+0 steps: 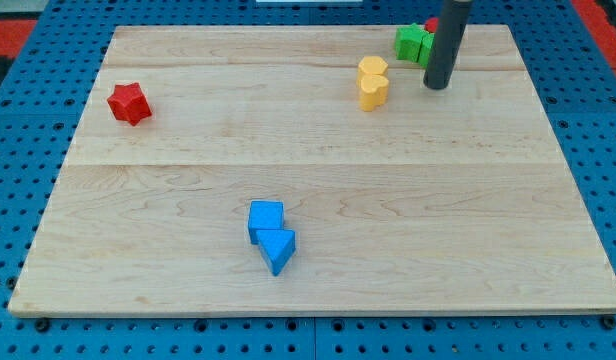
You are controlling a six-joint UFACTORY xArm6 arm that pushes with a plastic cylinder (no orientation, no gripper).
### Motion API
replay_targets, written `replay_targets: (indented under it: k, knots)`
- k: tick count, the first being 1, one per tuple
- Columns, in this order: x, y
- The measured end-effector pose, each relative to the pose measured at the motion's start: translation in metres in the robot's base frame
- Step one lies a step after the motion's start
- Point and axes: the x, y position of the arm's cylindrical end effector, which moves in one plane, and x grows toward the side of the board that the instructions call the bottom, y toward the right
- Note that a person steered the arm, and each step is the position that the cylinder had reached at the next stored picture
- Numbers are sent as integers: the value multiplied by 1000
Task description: Move the arm to the bottom left to the red star
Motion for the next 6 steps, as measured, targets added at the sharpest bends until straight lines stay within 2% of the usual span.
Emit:
replay_targets:
  k: [1, 2, 4, 6]
  knots:
    - [64, -11]
    - [75, -94]
    - [72, -300]
    - [76, -443]
